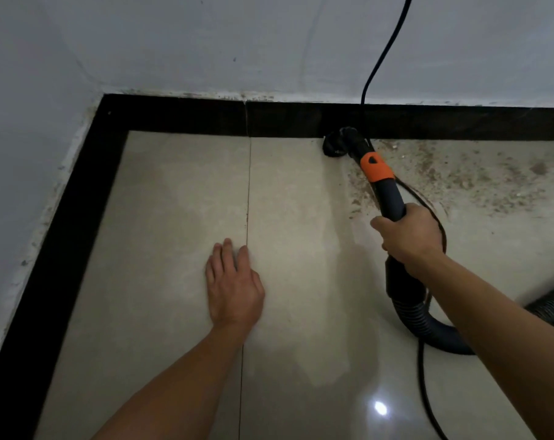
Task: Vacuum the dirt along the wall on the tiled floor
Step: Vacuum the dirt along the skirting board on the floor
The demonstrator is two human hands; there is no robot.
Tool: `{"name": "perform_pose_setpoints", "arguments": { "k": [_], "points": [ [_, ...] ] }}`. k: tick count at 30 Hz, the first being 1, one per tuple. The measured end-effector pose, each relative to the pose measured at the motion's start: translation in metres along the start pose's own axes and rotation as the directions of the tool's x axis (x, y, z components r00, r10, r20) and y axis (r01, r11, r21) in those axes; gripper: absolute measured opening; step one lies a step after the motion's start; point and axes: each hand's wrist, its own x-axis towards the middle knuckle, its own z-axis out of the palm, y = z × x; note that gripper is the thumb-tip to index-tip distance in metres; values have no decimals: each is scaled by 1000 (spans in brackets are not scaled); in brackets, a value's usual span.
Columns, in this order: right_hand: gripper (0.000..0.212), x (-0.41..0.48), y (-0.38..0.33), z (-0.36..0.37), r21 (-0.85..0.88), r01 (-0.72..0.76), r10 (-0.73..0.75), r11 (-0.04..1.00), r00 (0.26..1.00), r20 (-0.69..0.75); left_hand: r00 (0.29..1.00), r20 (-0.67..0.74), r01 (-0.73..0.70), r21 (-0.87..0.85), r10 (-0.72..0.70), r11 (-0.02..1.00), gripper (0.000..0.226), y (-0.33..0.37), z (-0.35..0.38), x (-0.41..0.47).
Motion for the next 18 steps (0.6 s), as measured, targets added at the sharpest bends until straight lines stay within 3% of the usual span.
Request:
{"name": "perform_pose_setpoints", "arguments": {
  "k": [7,13,18],
  "points": [
    [26,-11,-15,17,20,42,-43,999,998,43,1000,11,4,4,-4,1000,48,-1,2,0],
    [26,-15,-54,38,-135,257,-237,957,960,147,999,39,8,11,-8,1000,46,0,1,-1],
    [27,-12,-36,15,-219,264,-237,939,961,141,999,42,9,2,-10,1000,48,-2,-1,1]
  ]
}}
